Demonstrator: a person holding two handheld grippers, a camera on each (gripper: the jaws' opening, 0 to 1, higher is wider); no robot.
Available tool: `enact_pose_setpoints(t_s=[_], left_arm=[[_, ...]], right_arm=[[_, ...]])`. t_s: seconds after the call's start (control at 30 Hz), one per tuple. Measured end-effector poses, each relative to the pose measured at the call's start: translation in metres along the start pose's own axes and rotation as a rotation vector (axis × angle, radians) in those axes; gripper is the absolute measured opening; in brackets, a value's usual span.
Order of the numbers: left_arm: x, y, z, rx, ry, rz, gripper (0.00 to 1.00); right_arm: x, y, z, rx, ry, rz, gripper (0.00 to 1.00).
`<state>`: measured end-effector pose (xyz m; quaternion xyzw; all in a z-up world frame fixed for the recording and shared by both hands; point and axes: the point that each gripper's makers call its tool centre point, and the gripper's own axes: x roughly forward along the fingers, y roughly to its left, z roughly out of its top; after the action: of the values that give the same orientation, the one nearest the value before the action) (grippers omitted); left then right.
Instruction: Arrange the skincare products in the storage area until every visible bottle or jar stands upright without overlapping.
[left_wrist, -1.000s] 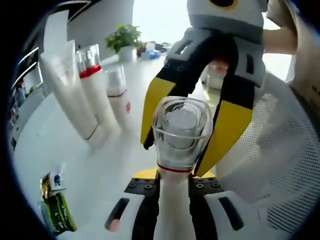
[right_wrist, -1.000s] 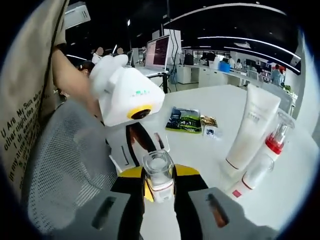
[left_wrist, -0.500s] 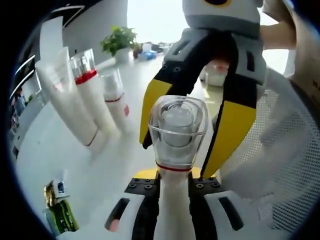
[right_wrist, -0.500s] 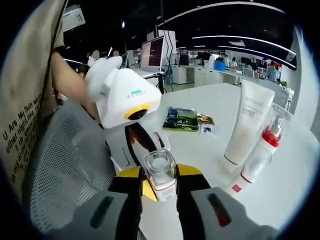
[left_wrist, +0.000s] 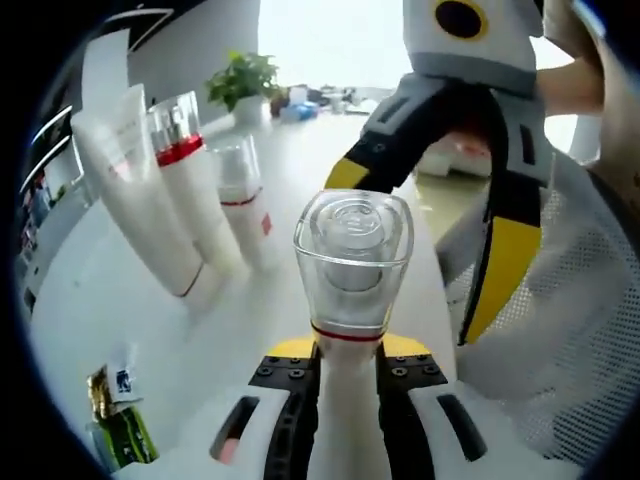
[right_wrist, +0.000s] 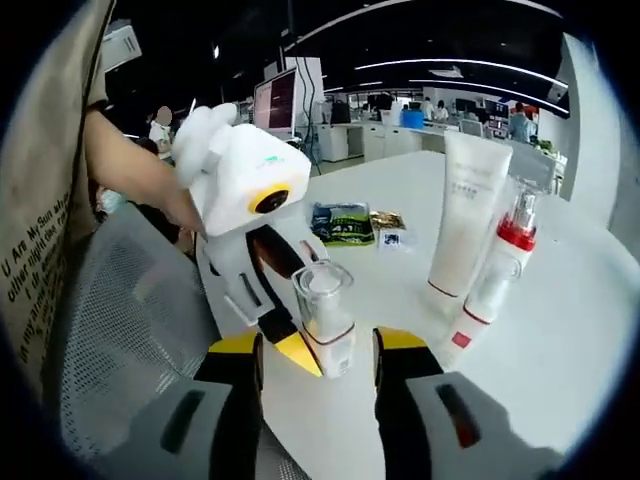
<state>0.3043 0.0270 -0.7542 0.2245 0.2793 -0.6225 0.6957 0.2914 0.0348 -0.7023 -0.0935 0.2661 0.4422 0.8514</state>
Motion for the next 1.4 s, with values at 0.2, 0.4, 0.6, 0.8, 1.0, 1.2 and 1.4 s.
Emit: enact_pose_setpoints(t_s=[0.2, 0.4, 0.6, 0.8, 1.0, 1.2, 1.4], left_arm=[[0.006, 0.009, 0.006, 0.001, -0.007, -0.004, 0.18], [0.012, 0.024, 0.012, 0.004, -0.015, 0.001, 0.18], [0.018, 0.037, 0.018, 0.002, -0.027, 0.005, 0.18], [0.025, 0.054, 0.025, -0.008, -0.037, 0.019, 0.18], [0.028, 0.064, 0.03, -0.016, -0.044, 0.028, 0.18], [0.031, 0.069, 0.033, -0.025, -0.049, 0.033, 0.18], [0.036, 0.073, 0.037, -0.028, -0.053, 0.04, 0.18]], right_arm=[[-0.006, -0.009, -0.002, 0.043, -0.008, -0.042, 0.63], [-0.013, -0.014, 0.0, 0.095, -0.043, -0.063, 0.67], [-0.017, -0.016, -0.003, 0.133, -0.06, -0.089, 0.74], [-0.019, -0.016, -0.006, 0.135, -0.052, -0.098, 0.82], [-0.019, -0.019, -0.007, 0.142, -0.051, -0.11, 0.85], [-0.018, -0.019, -0.007, 0.147, -0.051, -0.11, 0.85], [-0.018, -0.019, -0.008, 0.146, -0.048, -0.112, 0.85]])
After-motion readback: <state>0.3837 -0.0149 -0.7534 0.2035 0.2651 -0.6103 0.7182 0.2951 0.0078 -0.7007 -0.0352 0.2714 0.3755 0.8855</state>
